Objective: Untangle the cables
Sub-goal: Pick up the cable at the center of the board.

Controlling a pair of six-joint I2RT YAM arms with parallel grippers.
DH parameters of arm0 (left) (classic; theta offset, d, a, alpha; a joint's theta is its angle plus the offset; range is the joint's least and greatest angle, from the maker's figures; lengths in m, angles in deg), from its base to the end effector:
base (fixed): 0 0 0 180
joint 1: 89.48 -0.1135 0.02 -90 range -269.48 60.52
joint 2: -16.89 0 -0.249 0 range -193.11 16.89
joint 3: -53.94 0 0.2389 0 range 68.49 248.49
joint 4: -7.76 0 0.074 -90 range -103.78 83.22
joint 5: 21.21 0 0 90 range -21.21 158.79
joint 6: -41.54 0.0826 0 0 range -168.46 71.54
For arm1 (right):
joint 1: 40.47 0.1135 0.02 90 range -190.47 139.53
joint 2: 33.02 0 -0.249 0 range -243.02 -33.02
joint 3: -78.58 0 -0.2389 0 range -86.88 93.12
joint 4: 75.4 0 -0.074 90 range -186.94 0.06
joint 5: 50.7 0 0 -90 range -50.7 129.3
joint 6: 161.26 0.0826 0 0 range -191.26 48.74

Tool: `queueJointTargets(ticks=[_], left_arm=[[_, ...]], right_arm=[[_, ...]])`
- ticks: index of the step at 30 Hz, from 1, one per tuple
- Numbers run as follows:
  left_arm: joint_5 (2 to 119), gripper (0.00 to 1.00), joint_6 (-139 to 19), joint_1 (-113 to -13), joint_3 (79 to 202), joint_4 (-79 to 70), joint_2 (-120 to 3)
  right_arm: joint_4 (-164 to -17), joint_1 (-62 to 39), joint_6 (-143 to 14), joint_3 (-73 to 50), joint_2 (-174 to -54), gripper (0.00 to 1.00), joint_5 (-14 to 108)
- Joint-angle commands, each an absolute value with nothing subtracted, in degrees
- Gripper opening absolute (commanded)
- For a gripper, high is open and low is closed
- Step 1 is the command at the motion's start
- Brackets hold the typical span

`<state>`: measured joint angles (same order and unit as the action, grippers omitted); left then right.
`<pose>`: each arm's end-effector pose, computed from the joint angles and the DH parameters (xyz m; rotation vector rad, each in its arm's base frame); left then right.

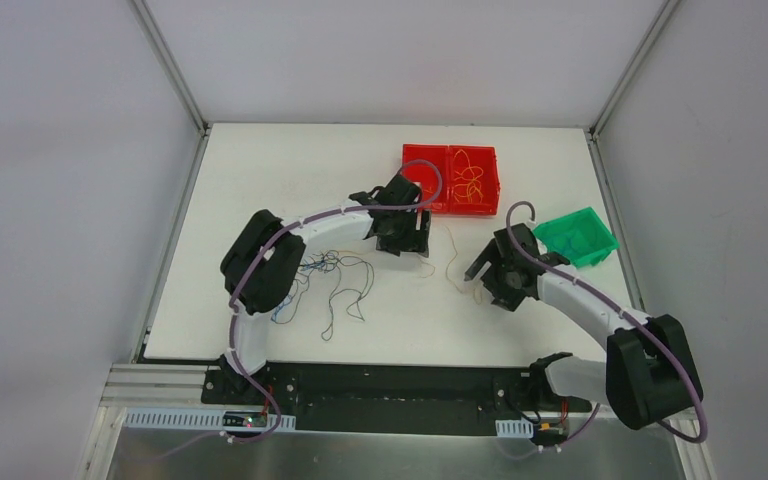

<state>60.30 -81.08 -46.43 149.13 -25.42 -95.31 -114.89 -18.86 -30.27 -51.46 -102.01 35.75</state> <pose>0.3148 -0.3108 0.1546 0.3043 2.5689 -0.7259 0.2234 0.0830 0.1346 0.4641 2.5819 0.3146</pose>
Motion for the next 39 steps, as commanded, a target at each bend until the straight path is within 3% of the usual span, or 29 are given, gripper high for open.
queueJointTargets(ticks=[1, 5, 8, 15, 21, 23, 24, 25, 31, 39], left_arm=[[65.23, 0.72, -81.74, -46.63, 153.52, -21.46, -96.98], [68.00, 0.67, -80.34, -46.60, 153.70, -19.48, -97.90], [68.13, 0.61, -79.31, -46.59, 154.61, -18.32, -99.37], [68.35, 0.37, -78.71, -46.30, 157.10, -17.49, -102.68], [68.52, 0.30, -78.13, -46.21, 159.15, -17.43, -104.71], [68.44, 0.17, -77.95, -46.21, 159.52, -17.47, -105.10], [68.44, 0.04, -77.86, -46.17, 159.67, -17.46, -105.06], [68.24, 0.00, -77.68, -46.20, 159.56, -17.50, -104.78], [65.81, 0.00, -76.93, -45.62, 159.89, -18.00, -100.82], [62.79, 0.00, -75.54, -45.59, 170.80, -18.52, -100.11]], right_arm=[[-108.89, -18.99, -29.68, -50.40, -104.78, 0.84, 37.52], [-107.62, -19.01, -29.93, -50.24, -106.25, 0.74, 37.81], [-106.87, -18.97, -30.13, -50.08, -107.27, 0.58, 37.81], [-105.19, -19.02, -30.21, -49.23, -110.34, 0.34, 38.25], [-105.29, -19.01, -30.75, -47.31, -111.86, 0.14, 38.65], [-105.62, -18.99, -31.10, -46.75, -111.92, 0.04, 38.68], [-105.89, -18.98, -31.28, -46.39, -111.86, 0.00, 38.71], [-106.19, -18.99, -31.50, -46.03, -111.79, 0.00, 38.69], [-110.18, -19.55, -33.54, -41.28, -108.13, 0.00, 40.20], [-114.58, -25.92, -36.54, -28.05, -109.64, 0.00, 45.02]])
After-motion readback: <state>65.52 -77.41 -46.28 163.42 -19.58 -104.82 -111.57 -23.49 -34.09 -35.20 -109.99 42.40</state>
